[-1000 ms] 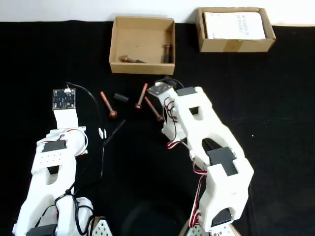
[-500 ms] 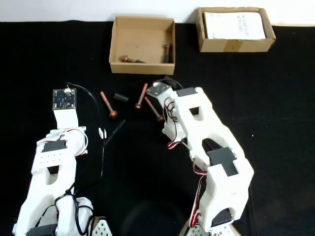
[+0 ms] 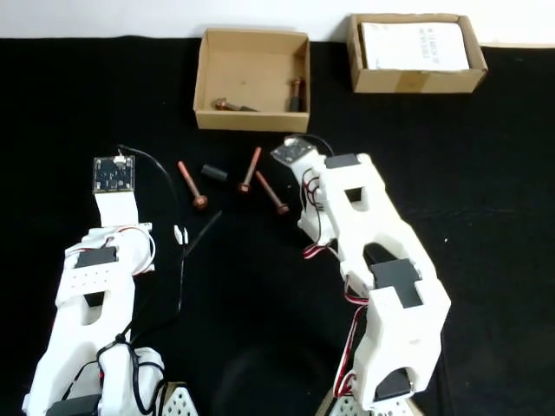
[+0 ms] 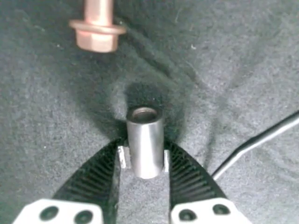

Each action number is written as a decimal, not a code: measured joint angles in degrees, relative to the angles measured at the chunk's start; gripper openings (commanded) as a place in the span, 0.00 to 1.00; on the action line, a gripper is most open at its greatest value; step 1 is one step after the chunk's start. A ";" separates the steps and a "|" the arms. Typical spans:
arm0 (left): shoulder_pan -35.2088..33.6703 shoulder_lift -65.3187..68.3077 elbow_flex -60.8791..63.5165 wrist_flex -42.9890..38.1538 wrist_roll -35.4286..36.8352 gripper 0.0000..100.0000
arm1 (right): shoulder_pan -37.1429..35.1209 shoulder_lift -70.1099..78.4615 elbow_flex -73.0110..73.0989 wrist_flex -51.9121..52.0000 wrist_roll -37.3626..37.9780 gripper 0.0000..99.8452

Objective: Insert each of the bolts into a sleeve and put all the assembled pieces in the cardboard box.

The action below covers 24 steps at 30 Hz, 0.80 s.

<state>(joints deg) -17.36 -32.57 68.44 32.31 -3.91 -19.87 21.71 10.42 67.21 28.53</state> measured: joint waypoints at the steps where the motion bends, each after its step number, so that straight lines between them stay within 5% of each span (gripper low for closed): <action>1: 0.00 0.00 0.00 0.00 0.00 0.03 | 0.00 -0.97 0.26 0.70 0.00 0.01; 12: 0.00 0.18 -4.40 4.13 2.11 0.07 | 3.87 -24.53 10.55 8.00 0.00 0.01; 19: 5.89 4.04 -27.43 26.90 4.13 0.10 | 10.73 -39.21 35.60 -11.16 -0.09 0.01; 24: 11.87 16.44 -42.46 34.99 4.84 0.10 | 16.18 -39.82 48.79 -28.31 -7.38 0.01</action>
<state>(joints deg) -5.49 -16.13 25.98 67.30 0.92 -3.69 -18.11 59.21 38.90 21.14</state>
